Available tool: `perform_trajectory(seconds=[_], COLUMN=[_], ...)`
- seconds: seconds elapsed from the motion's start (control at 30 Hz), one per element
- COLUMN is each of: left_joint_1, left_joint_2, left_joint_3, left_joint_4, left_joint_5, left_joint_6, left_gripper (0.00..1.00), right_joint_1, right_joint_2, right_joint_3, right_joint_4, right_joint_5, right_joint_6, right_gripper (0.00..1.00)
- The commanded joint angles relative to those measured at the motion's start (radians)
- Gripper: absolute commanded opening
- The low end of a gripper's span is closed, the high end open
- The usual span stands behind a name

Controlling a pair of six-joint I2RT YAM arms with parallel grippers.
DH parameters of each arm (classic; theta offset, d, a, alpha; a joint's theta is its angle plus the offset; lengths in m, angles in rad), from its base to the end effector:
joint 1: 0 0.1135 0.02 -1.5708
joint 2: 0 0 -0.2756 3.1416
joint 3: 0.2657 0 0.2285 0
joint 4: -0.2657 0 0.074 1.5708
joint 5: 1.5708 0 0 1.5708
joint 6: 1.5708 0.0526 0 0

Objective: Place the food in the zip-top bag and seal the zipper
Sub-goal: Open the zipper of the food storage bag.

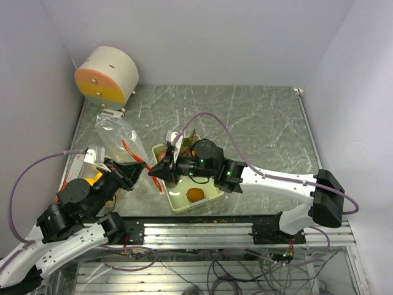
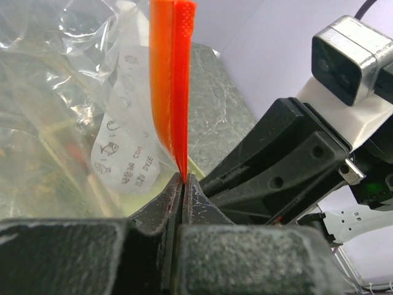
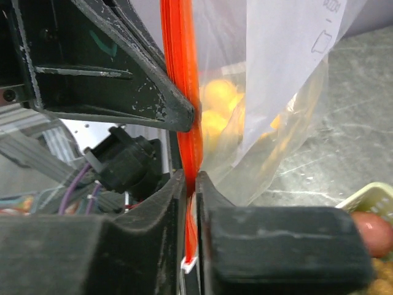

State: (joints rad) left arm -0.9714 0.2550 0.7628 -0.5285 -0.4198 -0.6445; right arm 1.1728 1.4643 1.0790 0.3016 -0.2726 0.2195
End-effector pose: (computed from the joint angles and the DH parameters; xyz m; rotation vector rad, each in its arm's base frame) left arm 0.0396 -0.0199 0.3401 -0.0705 1.6665 -0.9158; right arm 0.1194 0.3206 0.3499 -1.0291 1.4975 1.2528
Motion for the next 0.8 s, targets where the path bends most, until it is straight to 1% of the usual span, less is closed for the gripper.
perform_trajectory(seconds=[0.0,0.2,0.37,0.47,0.57,0.67,0.73,0.77], left_joint_1=[-0.003,-0.003,-0.002,-0.002,-0.003,-0.002,-0.004,-0.002], left_joint_2=[0.004,-0.004,-0.028,-0.048,-0.053,-0.045,-0.035,-0.03], left_joint_3=[0.043,0.048,0.027,0.005,-0.014,-0.024,-0.027,-0.029], left_joint_4=[0.021,-0.024,-0.01,0.017,0.043,0.064,0.067,0.065], left_joint_5=[0.046,0.03,0.038,0.032,0.04,0.068,0.081,0.083], left_joint_6=[0.016,0.026,0.041,0.048,0.061,0.078,0.087,0.09], left_gripper=[0.07,0.07,0.07,0.07,0.12,0.21,0.25,0.25], right_joint_1=[-0.025,-0.074,-0.095,-0.094,-0.094,-0.094,-0.094,-0.094], right_joint_2=[-0.005,-0.043,-0.059,-0.05,-0.045,-0.052,-0.055,-0.053], right_joint_3=[0.02,-0.011,-0.027,-0.019,-0.019,-0.028,-0.029,-0.028], right_joint_4=[0.026,0.056,0.095,0.114,0.143,0.16,0.163,0.163], right_joint_5=[0.008,-0.084,-0.228,-0.346,-0.407,-0.399,-0.401,-0.408], right_joint_6=[0.009,0.042,0.079,0.1,0.128,0.141,0.139,0.142], right_gripper=[0.0,0.0,0.0,0.0,0.0,0.0,0.0,0.0])
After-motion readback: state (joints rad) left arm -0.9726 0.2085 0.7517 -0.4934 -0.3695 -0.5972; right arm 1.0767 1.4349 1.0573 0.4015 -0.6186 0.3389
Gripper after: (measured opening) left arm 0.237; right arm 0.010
